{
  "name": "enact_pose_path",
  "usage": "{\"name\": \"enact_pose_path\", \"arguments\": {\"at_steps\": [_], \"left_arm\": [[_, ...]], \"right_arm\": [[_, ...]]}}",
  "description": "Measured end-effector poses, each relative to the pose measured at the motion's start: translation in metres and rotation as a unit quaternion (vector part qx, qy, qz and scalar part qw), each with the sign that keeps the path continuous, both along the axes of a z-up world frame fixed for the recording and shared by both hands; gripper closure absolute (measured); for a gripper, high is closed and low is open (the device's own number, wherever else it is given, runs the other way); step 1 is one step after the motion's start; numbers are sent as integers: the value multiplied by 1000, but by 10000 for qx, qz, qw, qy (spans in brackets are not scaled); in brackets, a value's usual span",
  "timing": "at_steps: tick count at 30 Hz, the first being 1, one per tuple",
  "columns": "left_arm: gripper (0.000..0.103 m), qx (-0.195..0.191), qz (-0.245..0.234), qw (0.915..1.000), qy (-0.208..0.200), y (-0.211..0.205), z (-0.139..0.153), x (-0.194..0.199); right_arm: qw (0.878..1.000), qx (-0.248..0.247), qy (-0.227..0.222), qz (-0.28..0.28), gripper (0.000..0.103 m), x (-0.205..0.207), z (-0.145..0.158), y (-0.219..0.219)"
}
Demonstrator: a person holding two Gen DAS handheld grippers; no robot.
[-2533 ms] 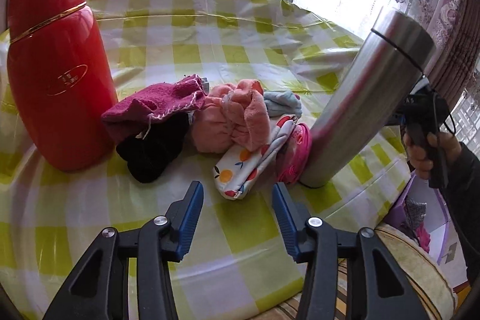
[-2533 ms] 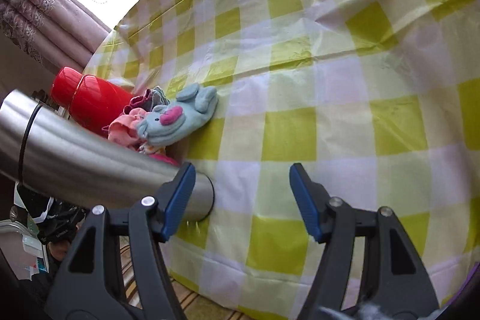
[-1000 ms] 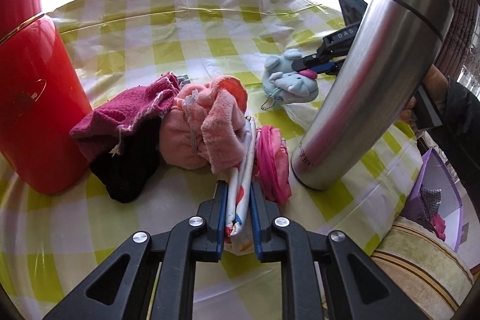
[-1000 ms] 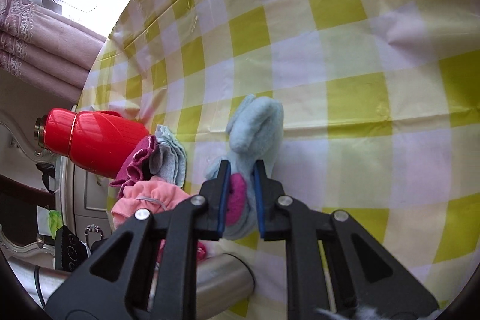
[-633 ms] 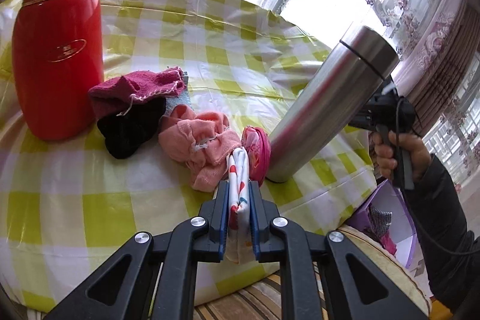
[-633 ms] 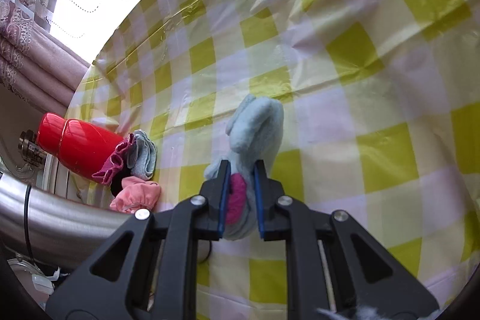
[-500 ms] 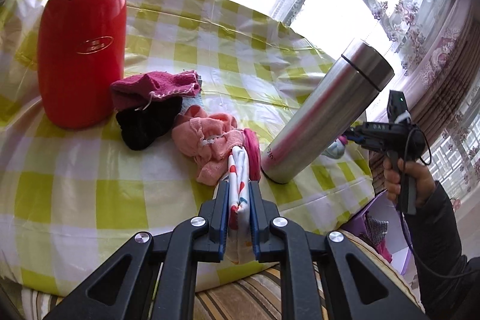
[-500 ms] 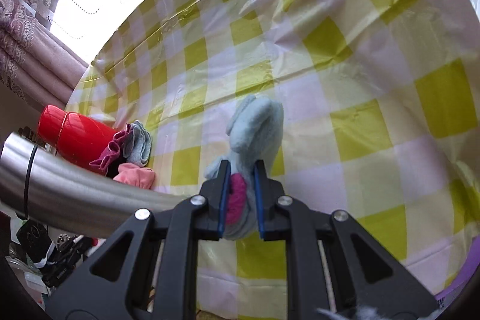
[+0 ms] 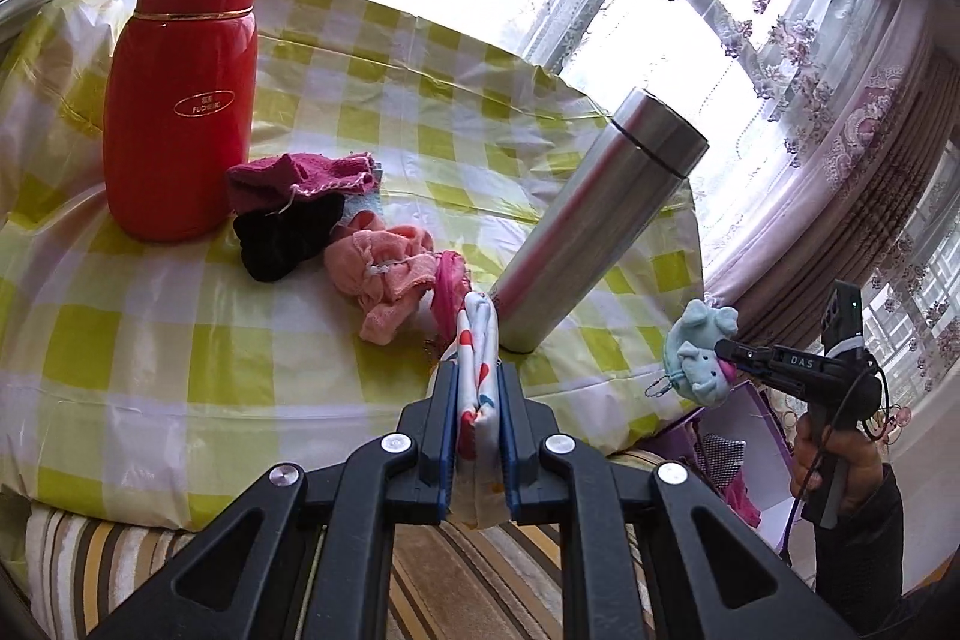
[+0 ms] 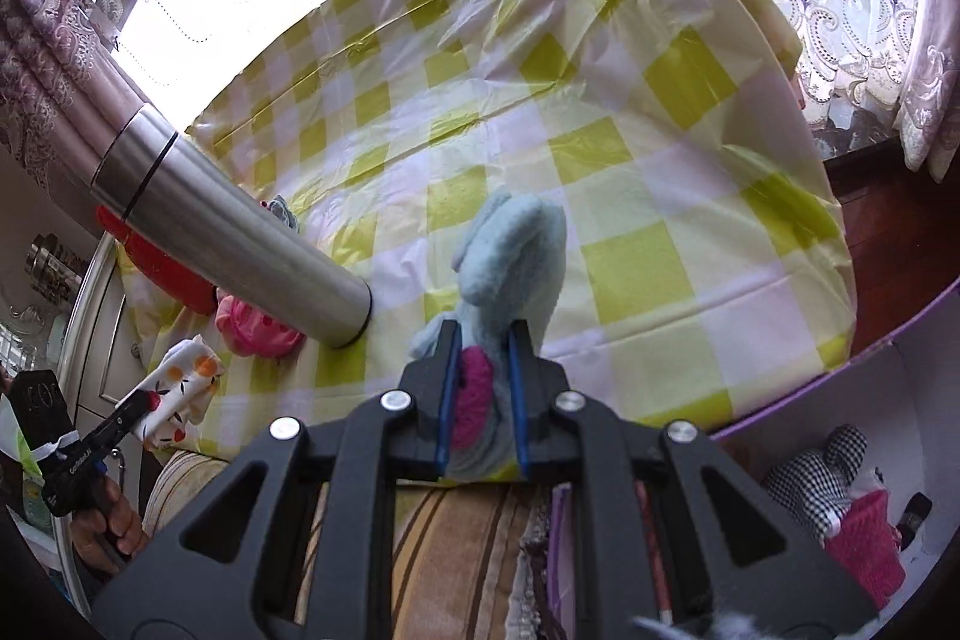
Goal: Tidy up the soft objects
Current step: 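Carry the patterned cloth and blue plush into the purple box and open both tools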
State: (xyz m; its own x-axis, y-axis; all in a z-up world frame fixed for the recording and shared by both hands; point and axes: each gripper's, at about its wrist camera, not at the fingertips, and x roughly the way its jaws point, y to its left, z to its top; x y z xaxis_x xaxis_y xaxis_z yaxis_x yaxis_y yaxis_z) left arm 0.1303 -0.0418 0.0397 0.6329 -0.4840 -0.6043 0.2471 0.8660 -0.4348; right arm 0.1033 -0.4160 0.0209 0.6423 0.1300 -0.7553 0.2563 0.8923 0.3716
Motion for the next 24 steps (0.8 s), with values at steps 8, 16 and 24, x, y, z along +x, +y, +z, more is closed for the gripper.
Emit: {"name": "enact_pose_path", "arguments": {"at_steps": [8, 16, 24], "left_arm": [[90, -82, -588, 9982, -125, -53, 13, -20], [90, -257, -1385, 9900, -86, -129, 20, -36], [90, -159, -2193, 9755, -53, -207, 22, -53]], "right_arm": [[9961, -662, 214, -545, 84, -68, 0, -8], [9850, -1438, 382, -878, 84, -118, 9, -13], [9715, -1909, 677, -1229, 84, -155, 5, -30]]}}
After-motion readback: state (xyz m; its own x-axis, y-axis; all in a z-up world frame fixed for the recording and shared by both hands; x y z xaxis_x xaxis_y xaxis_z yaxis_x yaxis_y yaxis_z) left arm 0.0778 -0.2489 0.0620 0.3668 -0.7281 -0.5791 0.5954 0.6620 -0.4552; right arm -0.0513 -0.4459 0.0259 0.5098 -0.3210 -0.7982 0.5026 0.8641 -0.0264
